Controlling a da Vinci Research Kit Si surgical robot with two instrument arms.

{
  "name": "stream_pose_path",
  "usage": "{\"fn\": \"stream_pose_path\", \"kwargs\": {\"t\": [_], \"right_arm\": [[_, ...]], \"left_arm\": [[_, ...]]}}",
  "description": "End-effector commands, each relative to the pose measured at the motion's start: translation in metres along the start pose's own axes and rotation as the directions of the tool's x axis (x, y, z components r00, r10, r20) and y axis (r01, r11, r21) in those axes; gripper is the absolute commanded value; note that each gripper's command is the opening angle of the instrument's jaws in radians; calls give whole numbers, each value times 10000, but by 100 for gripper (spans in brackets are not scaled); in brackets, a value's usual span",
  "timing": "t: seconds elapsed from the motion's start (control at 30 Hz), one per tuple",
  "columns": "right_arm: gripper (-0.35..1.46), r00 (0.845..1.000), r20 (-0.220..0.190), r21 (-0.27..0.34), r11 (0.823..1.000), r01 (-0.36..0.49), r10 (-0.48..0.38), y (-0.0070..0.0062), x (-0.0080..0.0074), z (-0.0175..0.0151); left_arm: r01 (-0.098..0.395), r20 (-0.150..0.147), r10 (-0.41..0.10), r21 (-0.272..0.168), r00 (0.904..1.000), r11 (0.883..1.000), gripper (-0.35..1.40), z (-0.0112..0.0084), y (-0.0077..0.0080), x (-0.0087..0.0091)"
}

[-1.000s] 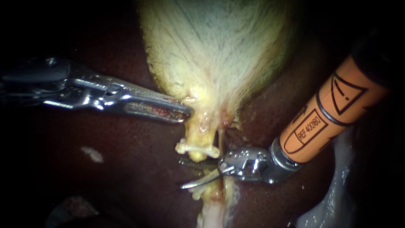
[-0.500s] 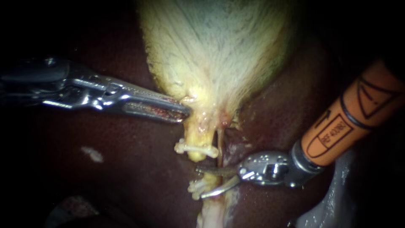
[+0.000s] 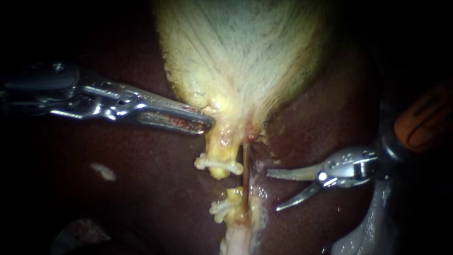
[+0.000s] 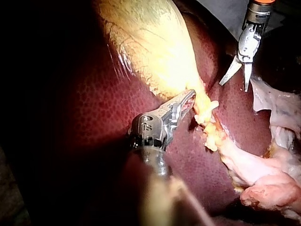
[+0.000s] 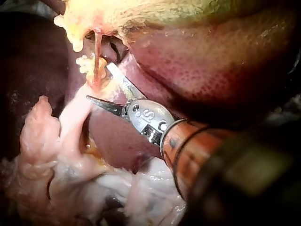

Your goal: Go back from the cut left tube

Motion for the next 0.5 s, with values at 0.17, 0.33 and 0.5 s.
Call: {"fn": "stream_pose_path", "kwargs": {"t": [0.17, 0.33, 0.5], "right_arm": [[143, 9989, 131, -224, 9987, 452, -449, 5, 4, -7], [143, 9982, 137, -223, 9980, 589, -586, 5, 3, -6], [143, 9982, 137, -224, 9980, 593, -590, 5, 3, -5]], "left_arm": [[17, 2, -17, -13, 10000, 10000, -35, 0, -3, -2], [35, 154, -34, -18, 9999, 10000, -35, 2, -7, -3], [86, 431, -85, -14, 9990, 10000, -35, 14, -11, 1]]}}
